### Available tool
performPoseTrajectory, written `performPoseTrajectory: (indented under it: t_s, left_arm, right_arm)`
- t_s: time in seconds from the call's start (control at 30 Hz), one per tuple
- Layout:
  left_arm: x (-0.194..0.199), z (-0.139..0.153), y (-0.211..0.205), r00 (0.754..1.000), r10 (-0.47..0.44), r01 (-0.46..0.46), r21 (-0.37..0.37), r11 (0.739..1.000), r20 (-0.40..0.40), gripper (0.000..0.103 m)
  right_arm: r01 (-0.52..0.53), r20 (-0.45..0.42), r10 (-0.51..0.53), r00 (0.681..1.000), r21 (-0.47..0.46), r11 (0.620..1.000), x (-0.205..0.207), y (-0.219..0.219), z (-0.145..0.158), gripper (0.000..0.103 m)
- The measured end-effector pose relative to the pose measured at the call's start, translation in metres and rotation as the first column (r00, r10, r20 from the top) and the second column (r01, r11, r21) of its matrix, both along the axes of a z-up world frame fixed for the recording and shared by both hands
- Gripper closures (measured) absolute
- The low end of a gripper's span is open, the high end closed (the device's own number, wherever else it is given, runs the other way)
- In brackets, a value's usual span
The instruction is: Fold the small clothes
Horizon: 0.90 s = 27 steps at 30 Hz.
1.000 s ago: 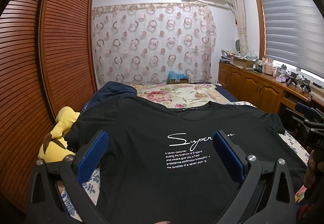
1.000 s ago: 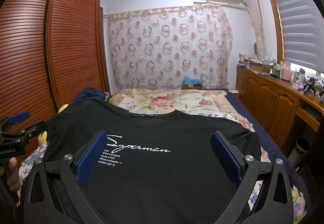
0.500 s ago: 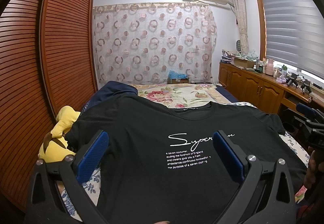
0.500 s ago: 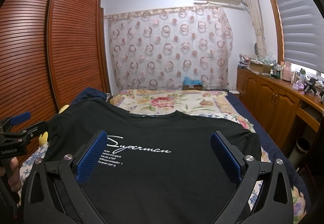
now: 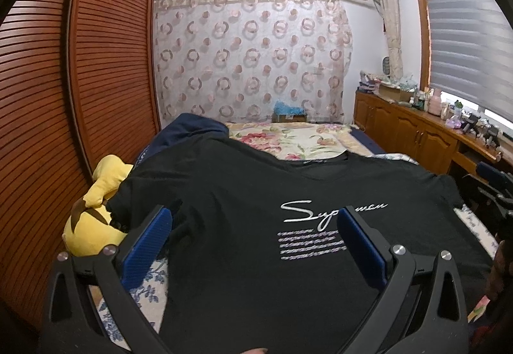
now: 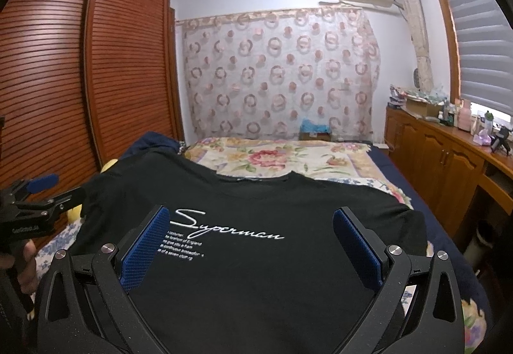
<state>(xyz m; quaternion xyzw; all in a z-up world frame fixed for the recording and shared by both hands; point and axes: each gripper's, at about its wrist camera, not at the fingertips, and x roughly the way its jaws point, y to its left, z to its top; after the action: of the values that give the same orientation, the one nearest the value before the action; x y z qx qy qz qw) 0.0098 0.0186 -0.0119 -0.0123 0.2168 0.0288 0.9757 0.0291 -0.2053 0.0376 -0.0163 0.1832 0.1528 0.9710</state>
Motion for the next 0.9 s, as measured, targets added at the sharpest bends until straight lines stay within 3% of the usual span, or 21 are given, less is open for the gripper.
performPoseTrajectory:
  t_s: [0.5, 0.9]
  left_arm:
    - [0.010, -0.021, 0.060, 0.998, 0.002, -0.003, -0.015, 1.000, -0.070, 0.000]
    - [0.029, -0.034, 0.134, 0.991, 0.019, -0.027, -0.052, 0.998, -0.133, 0.000]
  right_arm:
    - [-0.126, -0.033, 0.125, 0.992, -0.034, 0.991, 0.023, 0.046, -0.025, 0.000]
    - [-0.253, -0.077, 0.248, 0.966, -0.064, 0.965, 0.050, 0.094, -0.037, 0.000]
